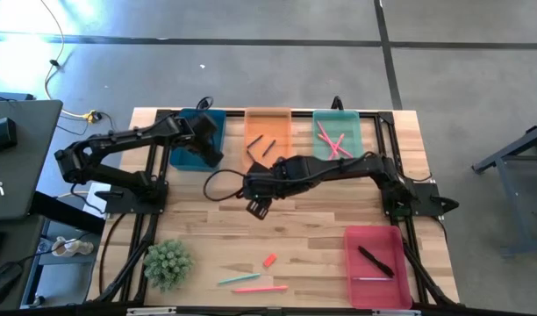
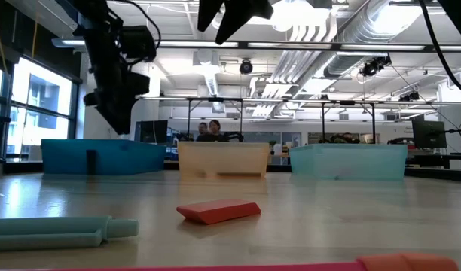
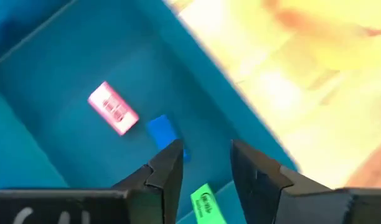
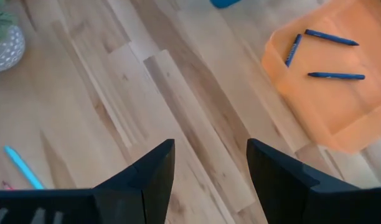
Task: Sort crayons/erasers/pens/pencils in bins
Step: Put the pink pencil into the blue bin
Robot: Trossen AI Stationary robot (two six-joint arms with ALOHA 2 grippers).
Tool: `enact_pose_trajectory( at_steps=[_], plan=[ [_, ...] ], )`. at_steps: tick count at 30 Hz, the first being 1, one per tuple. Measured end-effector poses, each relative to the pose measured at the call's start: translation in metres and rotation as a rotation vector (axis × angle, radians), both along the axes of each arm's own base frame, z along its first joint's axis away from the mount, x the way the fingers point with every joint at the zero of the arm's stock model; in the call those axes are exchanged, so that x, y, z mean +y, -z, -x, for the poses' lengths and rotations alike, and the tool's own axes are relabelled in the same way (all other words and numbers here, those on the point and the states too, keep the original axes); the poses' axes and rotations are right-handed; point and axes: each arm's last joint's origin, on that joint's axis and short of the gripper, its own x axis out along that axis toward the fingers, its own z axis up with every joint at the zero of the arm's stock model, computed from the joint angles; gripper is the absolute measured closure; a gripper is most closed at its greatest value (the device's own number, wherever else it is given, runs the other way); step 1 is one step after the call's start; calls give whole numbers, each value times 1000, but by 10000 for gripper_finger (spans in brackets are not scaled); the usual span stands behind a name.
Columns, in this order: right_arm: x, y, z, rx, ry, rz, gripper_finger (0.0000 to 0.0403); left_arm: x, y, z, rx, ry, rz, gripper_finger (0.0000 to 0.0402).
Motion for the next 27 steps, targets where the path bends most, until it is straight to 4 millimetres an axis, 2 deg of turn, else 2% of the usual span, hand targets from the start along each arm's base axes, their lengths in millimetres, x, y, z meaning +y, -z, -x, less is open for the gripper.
enact_pose_trajectory(
  at_steps=[8,16,23,27],
  plan=[
    [13,0,2,0,-29,-1,210,3,-44,-6,-55,103,-36,284],
    [38,1,7,37,-220,-66,210,-12,-91,10,-162,169,-101,284],
    [71,6,13,63,-329,-120,210,-30,-110,27,-288,201,-117,284],
    [99,22,14,113,-421,-175,210,-33,-113,31,-298,199,-134,284]
  ],
)
